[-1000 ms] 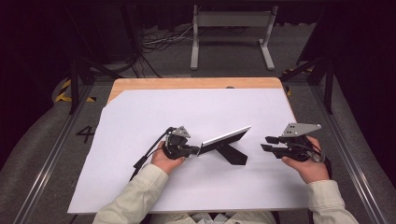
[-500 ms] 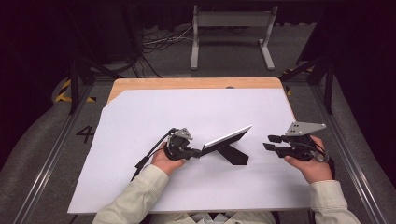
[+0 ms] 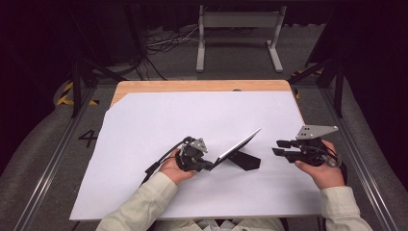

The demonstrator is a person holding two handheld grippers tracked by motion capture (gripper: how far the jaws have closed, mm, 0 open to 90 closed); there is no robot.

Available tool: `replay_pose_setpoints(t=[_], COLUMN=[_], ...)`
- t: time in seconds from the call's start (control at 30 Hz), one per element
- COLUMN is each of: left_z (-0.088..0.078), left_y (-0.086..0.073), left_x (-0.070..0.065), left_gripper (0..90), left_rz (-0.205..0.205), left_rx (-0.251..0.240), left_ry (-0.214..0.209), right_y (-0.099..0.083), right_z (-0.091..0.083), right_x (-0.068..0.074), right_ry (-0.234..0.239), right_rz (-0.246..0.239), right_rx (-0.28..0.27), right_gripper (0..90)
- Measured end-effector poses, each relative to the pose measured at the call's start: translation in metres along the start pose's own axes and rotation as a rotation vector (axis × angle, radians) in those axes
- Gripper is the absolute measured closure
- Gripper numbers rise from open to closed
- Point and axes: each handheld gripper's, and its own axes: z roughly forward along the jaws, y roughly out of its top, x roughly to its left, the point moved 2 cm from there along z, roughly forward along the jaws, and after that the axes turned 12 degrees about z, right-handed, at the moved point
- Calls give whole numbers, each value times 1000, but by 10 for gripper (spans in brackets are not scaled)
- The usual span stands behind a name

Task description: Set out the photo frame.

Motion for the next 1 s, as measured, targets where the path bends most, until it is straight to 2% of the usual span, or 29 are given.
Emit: replay_pose_setpoints(t=[0.37, 0.53, 1.0], left_z=[6, 10, 25], left_y=[9, 14, 31], left_x=[-11, -17, -35], left_gripper=[900, 900, 900], left_rz=[45, 79, 150], left_rx=[25, 36, 55], left_ry=[-49, -70, -137], right_y=[1, 1, -1], right_z=[-3, -5, -19], right_x=[3, 4, 5], right_ry=[3, 2, -17], right_rz=[-4, -8, 0], right_rx=[3, 2, -12], right_gripper=[637, 642, 651])
